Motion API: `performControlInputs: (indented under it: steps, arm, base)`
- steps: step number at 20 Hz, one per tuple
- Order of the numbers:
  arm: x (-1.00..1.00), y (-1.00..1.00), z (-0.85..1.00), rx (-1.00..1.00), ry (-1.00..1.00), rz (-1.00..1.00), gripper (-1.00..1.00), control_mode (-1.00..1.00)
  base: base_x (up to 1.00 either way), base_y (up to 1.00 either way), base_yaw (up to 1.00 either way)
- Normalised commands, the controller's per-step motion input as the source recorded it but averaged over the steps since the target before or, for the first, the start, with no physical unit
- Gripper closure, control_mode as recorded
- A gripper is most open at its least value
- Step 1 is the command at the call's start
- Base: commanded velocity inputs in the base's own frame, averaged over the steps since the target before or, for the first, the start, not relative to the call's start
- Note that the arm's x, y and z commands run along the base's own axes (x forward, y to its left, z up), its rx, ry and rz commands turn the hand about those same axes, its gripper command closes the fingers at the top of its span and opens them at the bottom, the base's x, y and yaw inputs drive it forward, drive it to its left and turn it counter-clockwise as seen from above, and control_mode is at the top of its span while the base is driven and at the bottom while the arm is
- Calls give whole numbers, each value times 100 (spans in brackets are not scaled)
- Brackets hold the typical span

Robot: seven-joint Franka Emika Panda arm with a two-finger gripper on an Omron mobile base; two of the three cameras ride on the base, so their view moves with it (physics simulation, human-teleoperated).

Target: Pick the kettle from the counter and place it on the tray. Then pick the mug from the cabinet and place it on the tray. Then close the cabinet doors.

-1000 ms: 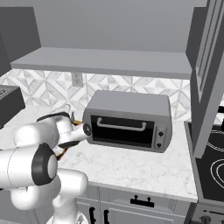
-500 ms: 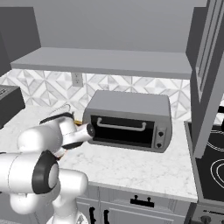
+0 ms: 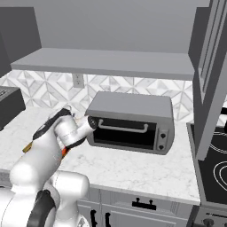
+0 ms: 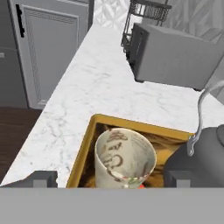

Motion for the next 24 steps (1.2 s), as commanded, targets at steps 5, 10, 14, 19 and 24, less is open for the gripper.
performControlInputs:
  steps: [5,10,14,19,24]
  arm:
    - [-47,0,74,3,-1,0,-100,-100]
    - [-57,1,61,0,-29,0,-100,-100]
    - [-51,2,67,0,-26,12,-100,-100]
    - [-53,7,62,0,-26,22,-100,-100]
    - [-39,1,60,0,-1,15,-100,-100]
  base:
    - [0,0,0]
    - [0,0,0]
    - [0,0,0]
    - [0,0,0]
    - [0,0,0]
